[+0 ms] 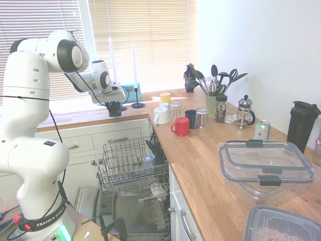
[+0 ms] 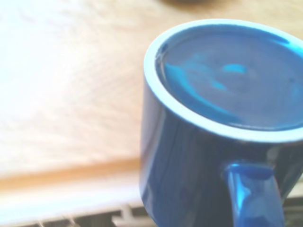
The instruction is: Move a mug from dishwasher to table
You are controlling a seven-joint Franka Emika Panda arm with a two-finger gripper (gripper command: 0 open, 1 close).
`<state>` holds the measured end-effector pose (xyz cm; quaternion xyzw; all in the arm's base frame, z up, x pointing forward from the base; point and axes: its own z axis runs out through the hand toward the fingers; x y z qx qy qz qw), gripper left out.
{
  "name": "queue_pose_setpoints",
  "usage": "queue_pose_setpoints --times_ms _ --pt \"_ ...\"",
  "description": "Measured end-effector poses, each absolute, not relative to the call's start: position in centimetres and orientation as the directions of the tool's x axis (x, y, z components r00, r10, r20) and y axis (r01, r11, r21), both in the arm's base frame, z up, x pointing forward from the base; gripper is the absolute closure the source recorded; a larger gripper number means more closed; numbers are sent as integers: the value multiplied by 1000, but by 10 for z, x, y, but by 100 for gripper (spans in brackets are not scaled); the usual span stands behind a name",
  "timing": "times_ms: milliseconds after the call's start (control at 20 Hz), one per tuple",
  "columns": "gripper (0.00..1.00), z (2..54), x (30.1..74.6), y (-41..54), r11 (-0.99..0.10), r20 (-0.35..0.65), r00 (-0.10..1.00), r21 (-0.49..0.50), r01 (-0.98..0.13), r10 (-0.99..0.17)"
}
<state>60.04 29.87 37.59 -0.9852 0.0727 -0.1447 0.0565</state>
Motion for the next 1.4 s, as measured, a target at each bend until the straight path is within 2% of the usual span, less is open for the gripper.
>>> queue_pose_setpoints --times_ms 350,900,1150,1200,1400 --pt "100 380 620 327 -982 265 951 -136 -130 -162" --pt "100 339 636 343 -984 232 958 -104 -146 -166" --pt "100 337 640 349 -982 242 953 -97 -164 -183" --pt "0 337 641 350 -981 239 953 -93 -170 -187" --pt "0 338 637 353 -983 208 961 -60 -174 -183"
